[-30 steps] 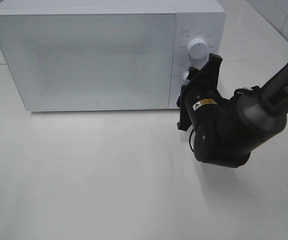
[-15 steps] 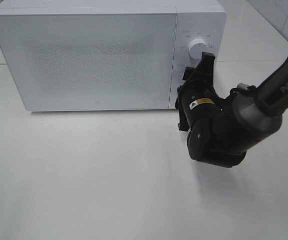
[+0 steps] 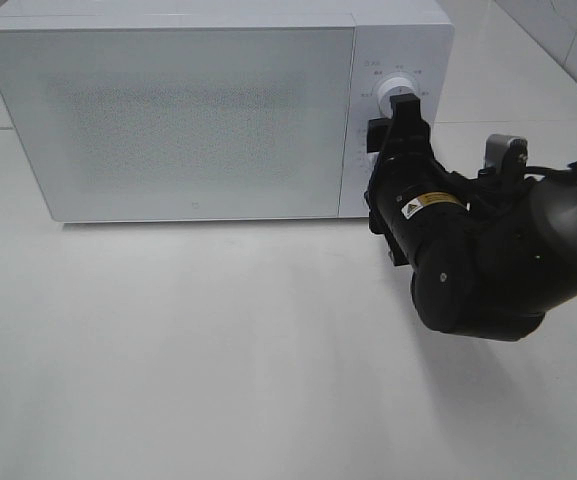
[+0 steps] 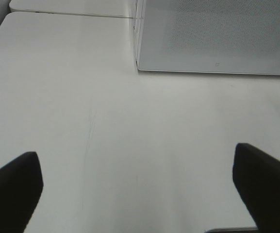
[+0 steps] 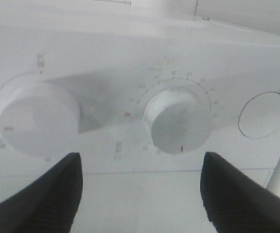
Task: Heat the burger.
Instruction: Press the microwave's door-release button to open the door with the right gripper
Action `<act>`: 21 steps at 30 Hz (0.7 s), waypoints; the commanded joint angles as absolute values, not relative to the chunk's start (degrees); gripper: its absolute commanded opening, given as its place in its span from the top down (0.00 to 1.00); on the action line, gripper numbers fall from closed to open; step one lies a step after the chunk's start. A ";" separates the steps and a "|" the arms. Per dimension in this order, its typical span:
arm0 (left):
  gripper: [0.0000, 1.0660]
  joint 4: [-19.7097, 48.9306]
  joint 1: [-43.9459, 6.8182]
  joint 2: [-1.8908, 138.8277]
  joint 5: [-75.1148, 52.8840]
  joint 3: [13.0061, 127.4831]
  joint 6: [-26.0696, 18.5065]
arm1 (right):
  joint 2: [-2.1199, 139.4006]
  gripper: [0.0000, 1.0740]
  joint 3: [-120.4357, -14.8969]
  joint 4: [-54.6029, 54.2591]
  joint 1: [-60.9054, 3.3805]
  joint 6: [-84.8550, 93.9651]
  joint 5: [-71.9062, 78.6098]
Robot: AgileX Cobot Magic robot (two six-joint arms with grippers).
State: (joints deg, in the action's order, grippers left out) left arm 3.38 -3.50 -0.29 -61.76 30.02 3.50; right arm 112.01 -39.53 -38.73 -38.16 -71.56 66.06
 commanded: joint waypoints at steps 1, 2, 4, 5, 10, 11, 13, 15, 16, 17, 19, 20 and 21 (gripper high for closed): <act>0.05 3.84 -3.44 -1.26 -61.19 29.68 3.38 | 109.09 0.36 -37.87 -34.61 -38.16 -65.89 61.54; 0.05 3.84 -3.44 -1.26 -61.19 29.68 3.38 | 108.06 0.36 -37.36 -33.29 -38.16 -63.88 59.47; 0.05 3.84 -3.44 -1.26 -61.19 29.68 3.38 | 106.34 0.36 -36.55 -31.74 -38.16 -59.47 55.46; 0.05 3.84 -3.44 -1.26 -61.19 29.68 3.38 | 105.37 0.36 -36.21 -31.11 -38.16 -56.84 53.69; 0.05 3.84 -3.44 -1.26 -61.19 29.68 3.38 | 100.15 0.36 -35.58 -30.08 -38.16 -44.63 42.63; 0.05 3.84 -3.44 -1.26 -61.19 29.68 3.38 | 98.15 0.36 -35.58 -29.39 -38.16 -39.59 38.27; 0.05 3.84 -3.44 -1.26 -61.19 29.68 3.38 | 97.23 0.36 -35.64 -29.16 -38.16 -36.78 36.55; 0.05 3.84 -3.44 -1.26 -61.19 29.68 3.38 | 95.17 0.36 -35.64 -28.93 -38.16 -31.28 32.54; 0.05 3.84 -3.44 -1.26 -61.19 29.68 3.38 | 94.14 0.36 -35.64 -28.93 -38.16 -29.22 30.94; 0.05 3.84 -3.44 -1.26 -61.19 29.68 3.38 | 92.30 0.36 -35.64 -28.93 -38.04 -24.69 27.44; 0.05 3.84 -3.44 -1.26 -61.19 29.68 3.38 | 90.36 0.36 -35.64 -28.93 -37.99 -20.23 23.78; 0.05 3.84 -3.44 -1.26 -61.19 29.68 3.38 | 90.36 0.36 -35.64 -28.93 -37.99 -20.23 23.78; 0.05 3.84 -3.44 -1.26 -61.19 29.68 3.38 | 89.61 0.36 -35.64 -28.93 -37.99 -18.68 22.12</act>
